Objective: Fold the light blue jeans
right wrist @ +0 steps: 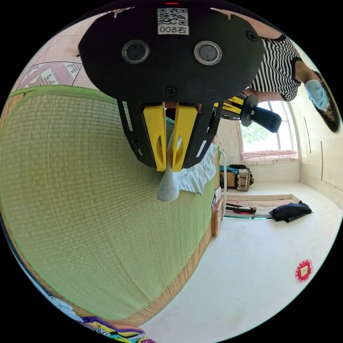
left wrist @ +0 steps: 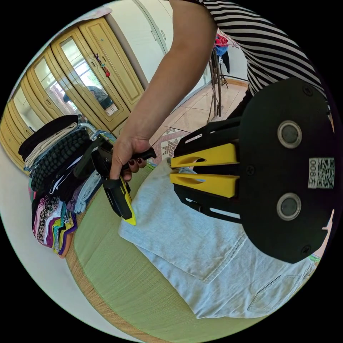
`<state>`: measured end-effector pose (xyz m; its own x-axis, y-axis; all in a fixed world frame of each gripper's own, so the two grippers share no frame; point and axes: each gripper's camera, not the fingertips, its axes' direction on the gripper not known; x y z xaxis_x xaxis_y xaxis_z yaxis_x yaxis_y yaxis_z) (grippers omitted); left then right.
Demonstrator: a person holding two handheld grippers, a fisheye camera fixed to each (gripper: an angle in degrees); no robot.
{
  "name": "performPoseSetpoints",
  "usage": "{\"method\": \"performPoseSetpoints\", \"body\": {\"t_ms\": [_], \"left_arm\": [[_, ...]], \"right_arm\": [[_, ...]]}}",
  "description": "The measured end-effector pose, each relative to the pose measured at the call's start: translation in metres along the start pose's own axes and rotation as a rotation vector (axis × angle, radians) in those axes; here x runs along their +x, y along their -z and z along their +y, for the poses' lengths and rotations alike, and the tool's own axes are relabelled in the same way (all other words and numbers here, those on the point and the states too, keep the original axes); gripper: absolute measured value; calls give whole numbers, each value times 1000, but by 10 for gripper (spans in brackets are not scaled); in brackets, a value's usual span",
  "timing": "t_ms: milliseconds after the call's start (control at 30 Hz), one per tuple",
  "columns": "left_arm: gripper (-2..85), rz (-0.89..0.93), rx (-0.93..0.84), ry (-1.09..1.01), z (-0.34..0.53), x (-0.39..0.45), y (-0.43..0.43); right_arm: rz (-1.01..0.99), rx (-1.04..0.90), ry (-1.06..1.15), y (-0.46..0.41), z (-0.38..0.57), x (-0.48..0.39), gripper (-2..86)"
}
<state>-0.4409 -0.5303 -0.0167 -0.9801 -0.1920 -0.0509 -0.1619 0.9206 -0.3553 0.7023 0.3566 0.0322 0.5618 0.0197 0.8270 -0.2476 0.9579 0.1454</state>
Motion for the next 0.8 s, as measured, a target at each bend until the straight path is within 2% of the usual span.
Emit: {"method": "performPoseSetpoints", "body": {"t_ms": [300,800], "left_arm": [[27,81,61,-70,6,55,43],[27,176,232,47,89,83,191]], "right_arm": [[119,155,-18,25,51,-27,22],[230,242,8,-58,75,-115,22]]}}
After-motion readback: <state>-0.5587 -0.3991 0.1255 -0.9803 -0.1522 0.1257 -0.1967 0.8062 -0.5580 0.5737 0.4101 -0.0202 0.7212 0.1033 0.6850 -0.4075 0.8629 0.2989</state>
